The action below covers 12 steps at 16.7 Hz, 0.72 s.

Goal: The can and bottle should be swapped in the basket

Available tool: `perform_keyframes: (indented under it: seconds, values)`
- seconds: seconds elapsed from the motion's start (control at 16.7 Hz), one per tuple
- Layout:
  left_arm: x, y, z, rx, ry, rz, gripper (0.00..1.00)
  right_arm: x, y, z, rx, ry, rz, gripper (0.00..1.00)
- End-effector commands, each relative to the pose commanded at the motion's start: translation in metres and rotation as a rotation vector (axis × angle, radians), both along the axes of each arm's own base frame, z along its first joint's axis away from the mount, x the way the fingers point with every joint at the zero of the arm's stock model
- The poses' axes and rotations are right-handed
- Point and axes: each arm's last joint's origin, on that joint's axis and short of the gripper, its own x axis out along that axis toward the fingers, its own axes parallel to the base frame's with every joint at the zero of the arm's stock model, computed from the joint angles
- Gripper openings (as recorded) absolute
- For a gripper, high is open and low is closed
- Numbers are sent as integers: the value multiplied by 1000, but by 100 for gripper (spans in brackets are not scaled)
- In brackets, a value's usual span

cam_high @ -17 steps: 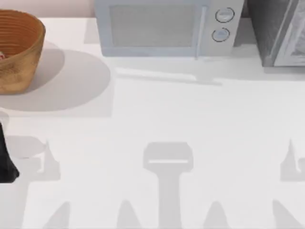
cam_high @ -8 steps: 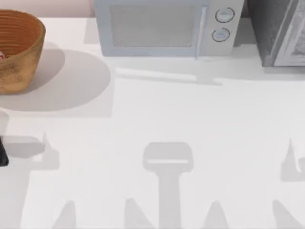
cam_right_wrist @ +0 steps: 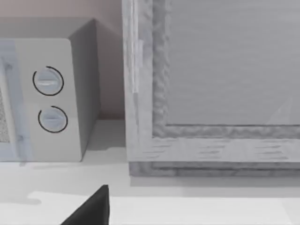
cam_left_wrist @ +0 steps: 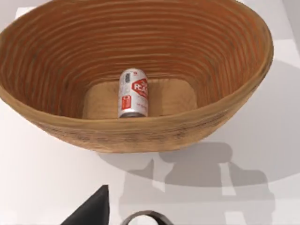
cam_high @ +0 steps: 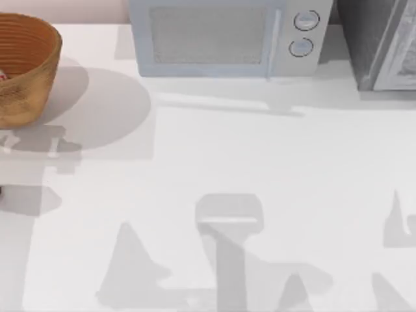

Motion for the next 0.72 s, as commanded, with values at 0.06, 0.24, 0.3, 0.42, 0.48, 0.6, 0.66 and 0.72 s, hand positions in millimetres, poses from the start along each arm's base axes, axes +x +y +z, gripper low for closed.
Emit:
perform_keyframes:
  seconds: [0.06, 0.24, 0.3, 0.42, 0.48, 0.6, 0.66, 0.72]
  values:
    - [19, 5, 9, -5, 57, -7, 100, 0, 0, 0, 0, 0, 0, 100]
    - [83, 21, 23, -36, 232, -28, 100, 0, 0, 0, 0, 0, 0, 100]
    - [105, 28, 23, -50, 289, -34, 100, 0, 0, 0, 0, 0, 0, 100]
    - [149, 42, 14, -85, 399, -44, 100, 0, 0, 0, 0, 0, 0, 100]
    - [170, 49, 6, -103, 450, -49, 100, 0, 0, 0, 0, 0, 0, 100]
    - [207, 64, -16, -142, 542, -55, 100, 0, 0, 0, 0, 0, 0, 100]
    - [224, 71, -29, -161, 582, -57, 100, 0, 0, 0, 0, 0, 0, 100]
    - [238, 77, -43, -180, 620, -59, 100, 0, 0, 0, 0, 0, 0, 100]
